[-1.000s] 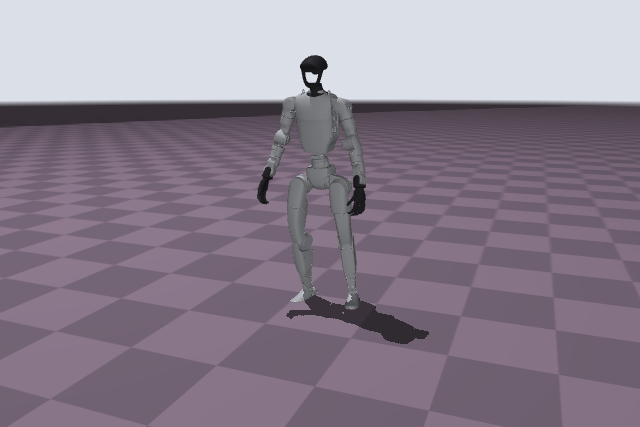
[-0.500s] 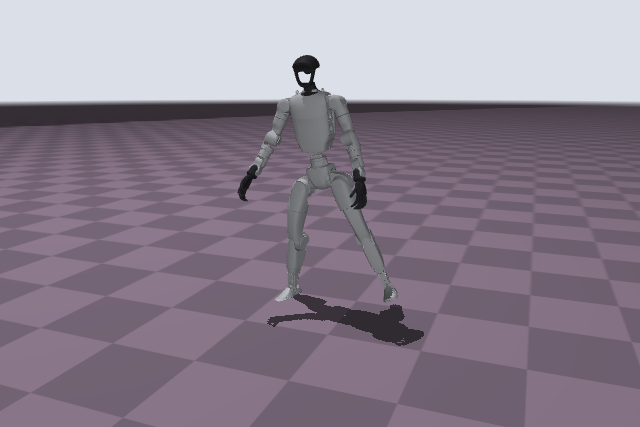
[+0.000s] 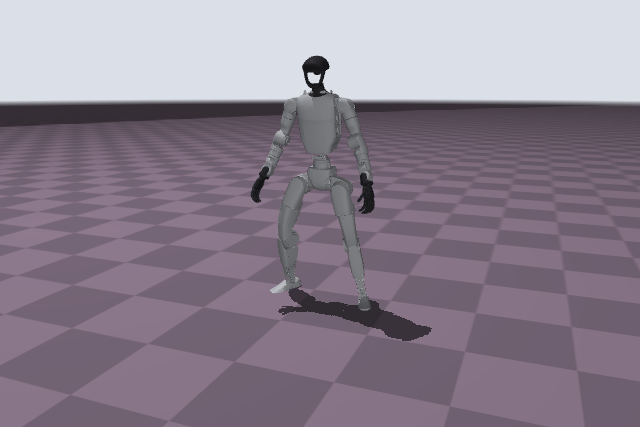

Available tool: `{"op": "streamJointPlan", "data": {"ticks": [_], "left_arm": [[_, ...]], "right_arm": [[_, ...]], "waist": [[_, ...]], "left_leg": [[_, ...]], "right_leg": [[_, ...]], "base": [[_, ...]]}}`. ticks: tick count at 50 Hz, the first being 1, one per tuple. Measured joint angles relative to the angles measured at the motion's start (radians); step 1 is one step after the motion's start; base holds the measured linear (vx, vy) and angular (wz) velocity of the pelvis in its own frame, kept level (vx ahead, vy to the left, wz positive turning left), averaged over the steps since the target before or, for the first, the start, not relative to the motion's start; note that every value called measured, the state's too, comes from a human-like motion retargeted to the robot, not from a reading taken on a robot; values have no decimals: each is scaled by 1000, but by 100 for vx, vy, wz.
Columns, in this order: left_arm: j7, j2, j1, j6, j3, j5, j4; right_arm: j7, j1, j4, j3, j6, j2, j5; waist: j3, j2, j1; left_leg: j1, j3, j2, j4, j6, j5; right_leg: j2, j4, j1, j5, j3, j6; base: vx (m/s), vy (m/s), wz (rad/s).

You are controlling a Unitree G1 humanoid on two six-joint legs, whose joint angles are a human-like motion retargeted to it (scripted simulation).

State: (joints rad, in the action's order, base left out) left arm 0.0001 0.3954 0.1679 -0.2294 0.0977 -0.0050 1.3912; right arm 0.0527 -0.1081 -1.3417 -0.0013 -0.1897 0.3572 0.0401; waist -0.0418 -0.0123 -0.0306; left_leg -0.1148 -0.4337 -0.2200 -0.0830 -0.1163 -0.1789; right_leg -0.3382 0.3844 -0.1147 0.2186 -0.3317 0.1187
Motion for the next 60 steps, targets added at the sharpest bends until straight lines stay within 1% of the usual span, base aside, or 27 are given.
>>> {"op": "streamJointPlan", "data": {"ticks": [2, 4, 6, 8, 10, 15, 17, 20, 28, 32, 35, 37, 38, 39, 40, 41, 42, 43, 44, 45, 46, 48, 50, 53, 56, 58, 60], "left_arm": [[-8, 4, -11, 3, -14, -8, 21], [-33, 5, -18, 10, -10, 7, 38], [-61, 1, -20, 17, 5, 30, 41], [-81, -9, -14, 23, 26, 47, 29], [-92, -27, -2, 20, 45, 53, 9], [-128, -102, 10, 10, 51, 16, -36], [-141, -122, -6, 9, 45, 5, -46], [-141, -129, -31, -5, 50, 17, -43], [-50, -102, -27, -64, 90, -20, -26], [-24, -98, -15, -87, 84, -47, -40], [-20, -98, -4, -113, 92, -46, -53], [24, -99, 4, -130, 96, 76, -52], [17, -103, 9, -129, 105, 31, -57], [38, -104, 14, -119, 105, 93, -53], [72, -104, 19, -105, 100, 210, -44], [93, -107, 18, -103, 98, 252, -39], [91, -109, 19, -102, 103, 226, -38], [42, -109, 25, -102, 121, 64, -42], [14, -105, 27, -94, 132, 3, -39], [-3, -98, 28, -82, 140, -7, -34], [-15, -90, 28, -72, 143, -1, -26], [-29, -71, 33, -53, 139, 11, -13], [-23, -52, 24, -39, 120, 7, -9], [0, -30, -8, -29, 68, -38, -5], [-4, -16, -37, -23, 28, -65, 17], [-22, -13, -48, -17, 18, -61, 36], [-42, -17, -51, -12, 20, -49, 46]], "right_arm": [[1, -9, 4, 16, -16, -9, 17], [-19, -14, 12, 34, -25, -14, 30], [-42, -13, 26, 49, -26, -13, 36], [-54, -9, 43, 58, -21, -6, 37], [-60, -4, 55, 62, -19, 4, 34], [-101, -35, 34, 98, -9, 51, 8], [-116, -70, 18, 109, 0, 69, -29], [-104, -115, 14, 99, 0, 79, -55], [-13, -97, 72, 25, -39, 65, 115], [-11, -81, 56, 18, -46, 75, 116], [-13, -69, 37, 12, -61, 85, 116], [-23, -54, 31, 17, -97, 89, 195], [-15, -47, 22, 7, -81, 92, 162], [-20, -40, 18, 10, -84, 93, 193], [-32, -33, 16, 19, -95, 91, 257], [-33, -27, 8, 10, -97, 87, 269], [-29, -23, -2, -6, -81, 83, 236], [-15, -22, -19, -40, -26, 76, 112], [-15, -17, -26, -58, 2, 65, 59], [-22, -10, -28, -69, 18, 52, 42], [-31, -3, -26, -68, 22, 37, 42], [-44, 6, -15, -51, 23, 10, 56], [-40, 13, 0, -16, 12, -9, 73], [-14, 13, 16, 35, -12, -26, 80], [-4, 7, 21, 63, -39, -38, 84], [-9, 4, 24, 76, -54, -40, 91], [-17, 4, 27, 85, -60, -36, 94]], "waist": [[8, 5, 15], [19, 13, 23], [27, 23, 16], [26, 29, -12], [18, 25, -58], [-16, 1, -139], [-26, 6, -135], [-27, 27, -118], [-14, 93, -92], [-11, 100, -70], [-18, 90, -55], [-26, 75, -47], [-33, 62, -48], [-39, 51, -48], [-43, 40, -48], [-46, 39, -46], [-51, 38, -47], [-60, 39, -53], [-65, 41, -59], [-68, 45, -64], [-71, 46, -68], [-77, 40, -72], [-78, 30, -70], [-66, 23, -55], [-38, 21, -34], [-19, 19, -23], [-5, 22, -18]], "left_leg": [[3, -3, 21, 0, 8, -2], [10, -5, 52, 1, 17, -3], [18, -10, 90, 5, 30, -8], [23, -19, 131, 12, 46, -15], [30, -26, 166, 20, 66, -20], [52, 13, 215, 64, 128, -60], [52, -4, 206, 85, 150, -99], [44, -34, 164, 104, 159, -132], [22, 48, 11, 131, 119, -115], [31, 88, -57, 132, 110, -119], [31, 87, -90, 108, 124, -133], [26, 89, -100, 77, 143, -112], [27, 100, -108, 67, 130, -84], [27, 116, -113, 57, 116, -55], [27, 134, -116, 46, 101, -24], [31, 150, -107, 45, 95, 0], [36, 161, -97, 49, 79, 14], [44, 163, -85, 66, 42, 7], [48, 161, -68, 74, 22, 0], [49, 156, -49, 79, 11, -7], [50, 153, -33, 81, 12, -9], [51, 150, -9, 81, 19, -8], [48, 148, 5, 76, 31, -8], [43, 137, 25, 59, 42, -12], [46, 125, 46, 32, 40, -7], [53, 120, 62, 14, 37, -1], [62, 116, 91, 3, 40, 1]], "right_leg": [[88, 39, -30, 67, 64, 0], [171, 9, -39, 91, 108, 1], [226, -84, -25, 60, 132, -10], [239, -183, -2, 6, 145, -32], [219, -238, 9, -35, 161, -41], [141, -295, 20, -107, 219, 20], [110, -326, 30, -129, 228, 41], [67, -359, 33, -152, 244, 68], [-41, -406, 39, -193, 253, 109], [-89, -404, 40, -199, 235, 118], [-121, -378, 36, -195, 223, 118], [-137, -357, 37, -200, 217, 117], [-139, -351, 41, -206, 213, 110], [-141, -350, 46, -222, 208, 107], [-145, -353, 51, -243, 203, 105], [-158, -366, 59, -279, 190, 105], [-170, -378, 67, -314, 173, 103], [-182, -389, 73, -347, 148, 98], [-192, -393, 78, -367, 119, 96], [-202, -394, 81, -379, 89, 95], [-200, -382, 84, -358, 66, 91], [-179, -331, 79, -279, 50, 76], [-132, -246, 58, -177, 82, 54], [-26, -96, -1, -45, 172, 25], [104, 13, -55, 73, 217, -2], [188, 27, -74, 122, 214, -17], [253, -29, -71, 108, 205, -27]], "base": [[-1, 23, -8], [-1, 20, -9], [-1, 19, -16], [-3, 20, -29], [-5, 21, -36], [-5, 21, -20], [-3, 19, -17], [-1, 19, -27], [-1, 28, -1], [-5, 43, 31], [-6, 54, 38], [-6, 62, 39], [-7, 66, 31], [-7, 69, 23], [-7, 69, 19], [-7, 69, 15], [-7, 69, 10], [-7, 68, 3], [-6, 67, -3], [-5, 64, -4], [-5, 61, -3], [-5, 56, 0], [-4, 48, -2], [-4, 38, -12], [-5, 28, -15], [-6, 23, -8], [-6, 21, -5]]}}
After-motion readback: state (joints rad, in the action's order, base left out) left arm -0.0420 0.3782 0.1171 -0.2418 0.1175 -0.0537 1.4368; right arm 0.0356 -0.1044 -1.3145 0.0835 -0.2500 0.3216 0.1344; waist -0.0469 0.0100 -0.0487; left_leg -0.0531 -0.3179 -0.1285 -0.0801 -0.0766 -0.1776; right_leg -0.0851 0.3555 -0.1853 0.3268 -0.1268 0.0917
